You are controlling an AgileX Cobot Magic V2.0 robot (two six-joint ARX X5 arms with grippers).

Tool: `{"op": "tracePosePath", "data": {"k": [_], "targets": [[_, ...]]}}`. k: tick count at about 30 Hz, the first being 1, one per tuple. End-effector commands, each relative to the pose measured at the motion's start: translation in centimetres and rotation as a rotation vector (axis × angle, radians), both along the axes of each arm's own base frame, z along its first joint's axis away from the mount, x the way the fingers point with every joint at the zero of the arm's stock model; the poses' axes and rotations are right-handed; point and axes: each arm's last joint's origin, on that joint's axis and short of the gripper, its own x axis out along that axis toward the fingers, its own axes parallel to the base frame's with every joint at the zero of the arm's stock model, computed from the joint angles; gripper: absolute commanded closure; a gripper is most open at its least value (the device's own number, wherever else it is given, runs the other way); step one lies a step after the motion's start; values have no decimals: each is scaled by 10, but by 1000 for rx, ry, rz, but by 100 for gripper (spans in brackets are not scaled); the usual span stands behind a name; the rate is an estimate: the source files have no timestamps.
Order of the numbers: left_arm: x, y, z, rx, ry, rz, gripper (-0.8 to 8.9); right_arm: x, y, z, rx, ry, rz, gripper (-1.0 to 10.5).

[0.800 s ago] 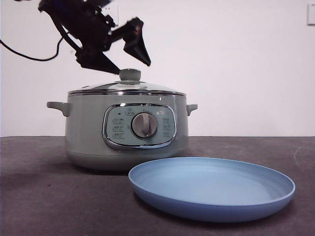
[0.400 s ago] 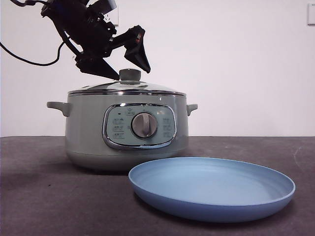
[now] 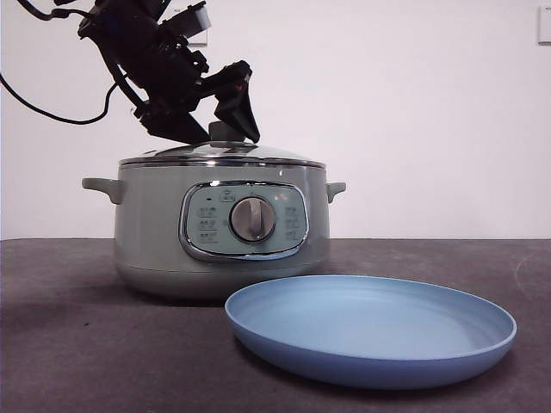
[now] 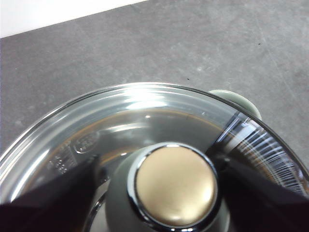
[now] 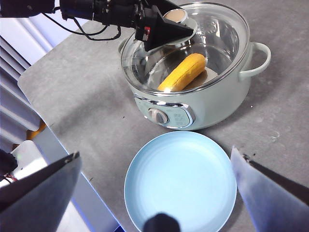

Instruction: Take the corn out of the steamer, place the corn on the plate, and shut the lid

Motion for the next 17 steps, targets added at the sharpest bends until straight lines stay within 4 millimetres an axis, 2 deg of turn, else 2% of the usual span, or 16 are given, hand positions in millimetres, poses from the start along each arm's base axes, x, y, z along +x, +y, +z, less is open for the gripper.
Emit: {"op": "tracePosePath", "data": {"k": [1, 3, 4, 11, 17], "targets": [[1, -3, -4, 6, 11, -5, 701, 0, 1, 0, -1, -5, 5, 411], [1, -3, -4, 5, 10, -5, 810, 0, 1, 0, -1, -5, 5, 411], [1, -3, -4, 5, 11, -7, 827, 0, 1, 0, -1, -5, 5, 411], [-2, -1, 5, -6, -11, -7, 822, 0, 1, 0, 0, -5, 6, 412], [-17, 9, 43, -56, -92, -24, 822, 3, 1, 0, 6, 2, -1, 413]]}}
